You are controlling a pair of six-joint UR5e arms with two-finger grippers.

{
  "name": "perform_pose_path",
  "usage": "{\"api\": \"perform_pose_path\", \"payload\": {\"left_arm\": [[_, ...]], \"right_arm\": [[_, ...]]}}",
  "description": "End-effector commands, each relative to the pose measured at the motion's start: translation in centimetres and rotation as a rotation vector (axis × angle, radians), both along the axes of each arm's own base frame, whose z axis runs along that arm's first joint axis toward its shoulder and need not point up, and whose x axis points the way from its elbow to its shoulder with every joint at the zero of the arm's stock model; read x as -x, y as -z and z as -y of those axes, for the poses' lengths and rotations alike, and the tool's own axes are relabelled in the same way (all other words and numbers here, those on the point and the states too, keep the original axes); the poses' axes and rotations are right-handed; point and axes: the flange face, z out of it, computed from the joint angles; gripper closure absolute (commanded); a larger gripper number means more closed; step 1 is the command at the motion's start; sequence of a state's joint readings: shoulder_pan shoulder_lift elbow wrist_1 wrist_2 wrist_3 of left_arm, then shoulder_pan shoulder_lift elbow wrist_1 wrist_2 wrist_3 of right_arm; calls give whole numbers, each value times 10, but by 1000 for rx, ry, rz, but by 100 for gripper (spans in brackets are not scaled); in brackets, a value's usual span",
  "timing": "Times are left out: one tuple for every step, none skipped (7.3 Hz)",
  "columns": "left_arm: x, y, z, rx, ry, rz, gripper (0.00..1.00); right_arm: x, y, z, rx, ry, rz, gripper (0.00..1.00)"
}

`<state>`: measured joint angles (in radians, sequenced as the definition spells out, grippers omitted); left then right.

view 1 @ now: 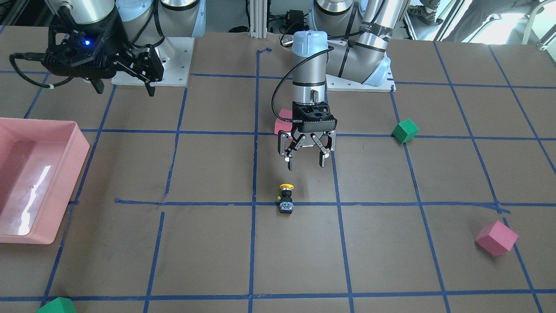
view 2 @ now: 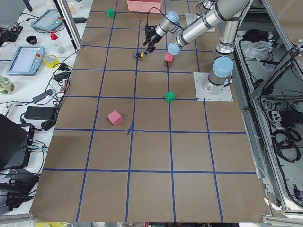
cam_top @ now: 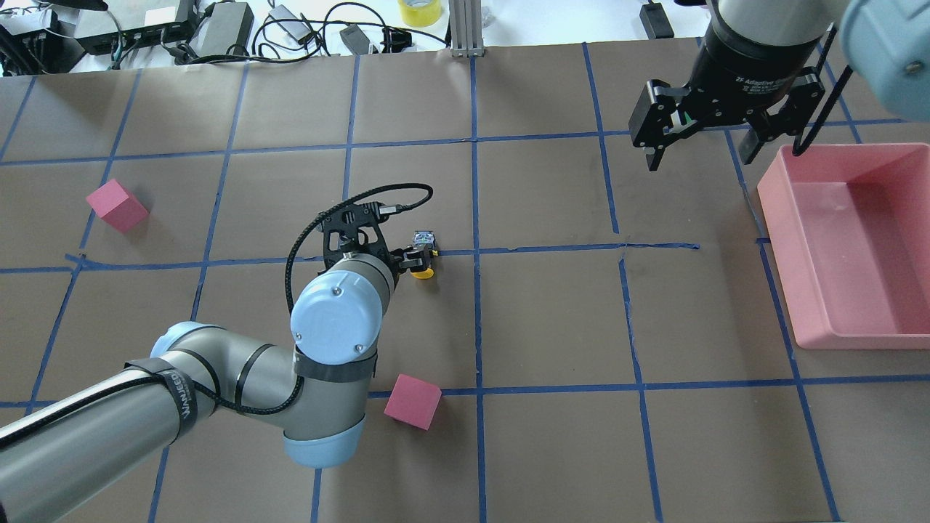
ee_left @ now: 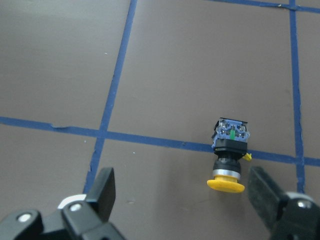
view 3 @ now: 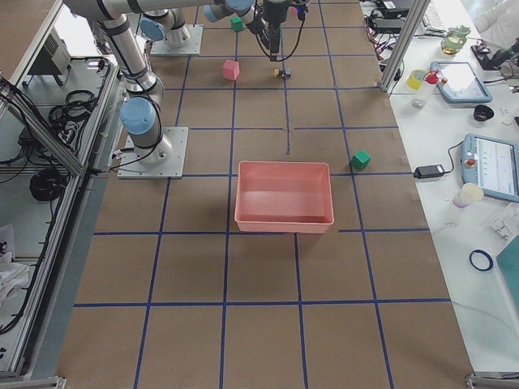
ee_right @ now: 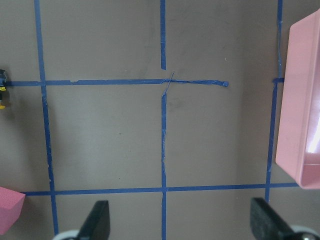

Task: Align button upright
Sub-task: 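Reach the left gripper down and grasp the switch by its yellow cap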

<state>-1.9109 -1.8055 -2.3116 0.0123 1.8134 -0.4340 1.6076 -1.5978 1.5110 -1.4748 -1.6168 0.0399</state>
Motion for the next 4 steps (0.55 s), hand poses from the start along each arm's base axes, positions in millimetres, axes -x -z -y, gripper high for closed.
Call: {"api": "perform_pose_path", "payload": {"left_arm": [[17, 43, -4, -12, 1, -2, 14], [22, 53, -3, -3, 19, -18, 14], [26, 65, 4, -18, 41, 2, 14], [30, 75, 11, -34, 82, 23, 16]], "right_arm": [[0, 0, 0, 0, 0, 0, 0], [0, 1, 0, -2, 0, 0, 0], [0, 0, 0, 0, 0, 0, 0], [1, 1, 0, -2, 2, 0, 0]]}}
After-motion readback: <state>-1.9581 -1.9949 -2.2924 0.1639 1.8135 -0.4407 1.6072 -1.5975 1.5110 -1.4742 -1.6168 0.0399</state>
